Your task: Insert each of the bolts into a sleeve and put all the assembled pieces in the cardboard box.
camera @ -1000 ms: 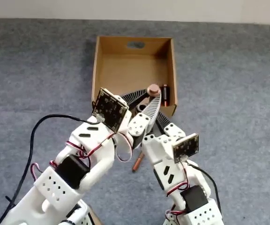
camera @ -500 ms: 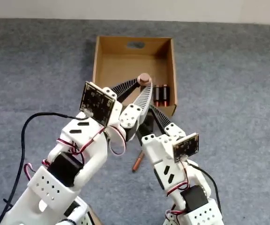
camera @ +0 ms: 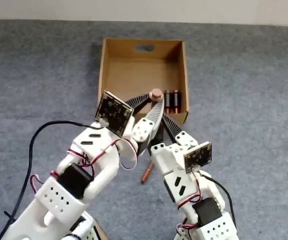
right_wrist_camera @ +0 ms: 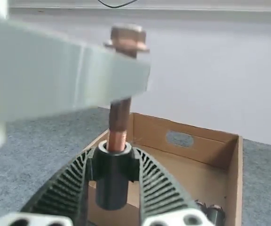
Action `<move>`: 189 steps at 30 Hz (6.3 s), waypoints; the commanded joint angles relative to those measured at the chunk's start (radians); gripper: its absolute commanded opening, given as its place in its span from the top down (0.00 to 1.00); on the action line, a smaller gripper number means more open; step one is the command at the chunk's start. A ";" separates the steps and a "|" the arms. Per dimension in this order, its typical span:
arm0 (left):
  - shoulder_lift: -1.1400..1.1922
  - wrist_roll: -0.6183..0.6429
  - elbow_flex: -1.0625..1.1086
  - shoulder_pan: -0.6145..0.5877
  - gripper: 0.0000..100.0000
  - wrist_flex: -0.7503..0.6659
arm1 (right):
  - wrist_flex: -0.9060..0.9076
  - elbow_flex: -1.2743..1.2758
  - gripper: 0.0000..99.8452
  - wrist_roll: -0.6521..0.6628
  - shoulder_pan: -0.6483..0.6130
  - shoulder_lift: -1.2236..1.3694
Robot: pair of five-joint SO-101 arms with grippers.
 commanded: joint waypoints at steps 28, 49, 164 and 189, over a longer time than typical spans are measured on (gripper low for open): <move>-0.008 0.187 -0.107 -0.067 0.85 0.305 | -0.018 0.024 0.99 -0.011 0.001 -0.013; -0.008 0.186 -0.312 -0.357 1.00 0.707 | 0.036 0.010 0.99 -0.015 -0.002 -0.010; -0.007 -0.198 0.539 -0.680 0.96 0.252 | 1.425 -2.003 0.96 -0.078 -0.048 1.750; -0.007 -0.198 0.539 -0.680 0.96 0.252 | 0.420 -0.897 0.82 -0.187 -0.148 1.592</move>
